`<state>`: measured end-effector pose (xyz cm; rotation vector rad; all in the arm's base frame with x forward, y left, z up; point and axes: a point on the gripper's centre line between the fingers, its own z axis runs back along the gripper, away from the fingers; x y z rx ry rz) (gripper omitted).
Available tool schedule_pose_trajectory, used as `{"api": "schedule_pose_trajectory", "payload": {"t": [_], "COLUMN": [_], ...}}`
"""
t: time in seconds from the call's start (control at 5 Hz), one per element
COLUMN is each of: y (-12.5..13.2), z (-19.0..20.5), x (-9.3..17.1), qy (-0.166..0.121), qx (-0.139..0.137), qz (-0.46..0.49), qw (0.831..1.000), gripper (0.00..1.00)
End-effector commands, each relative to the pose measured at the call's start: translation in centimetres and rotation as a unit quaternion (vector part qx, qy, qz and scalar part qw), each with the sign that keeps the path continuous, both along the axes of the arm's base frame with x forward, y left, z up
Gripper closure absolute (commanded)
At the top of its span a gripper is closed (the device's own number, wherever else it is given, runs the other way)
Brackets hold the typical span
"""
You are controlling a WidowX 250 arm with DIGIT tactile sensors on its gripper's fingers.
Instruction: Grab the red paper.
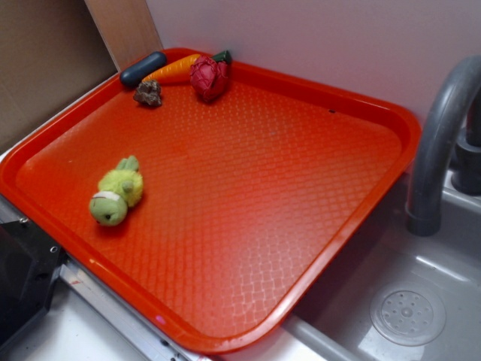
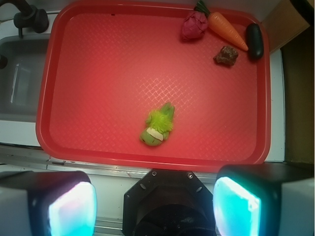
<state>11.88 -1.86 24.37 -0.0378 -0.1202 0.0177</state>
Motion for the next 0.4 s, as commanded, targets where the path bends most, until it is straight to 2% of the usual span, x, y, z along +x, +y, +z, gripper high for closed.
{"api": "schedule_pose_trajectory", "payload": {"t": [0.0, 0.2], "y": [0.0, -0.2], "z": [0.0, -0.7], "x": [0.0, 1.6], "qy": [0.0, -0.017], "qx": [0.0, -0.012], "qz": [0.0, 0.036], "qw": [1.0, 0.999], "gripper": [0.0, 0.0]}}
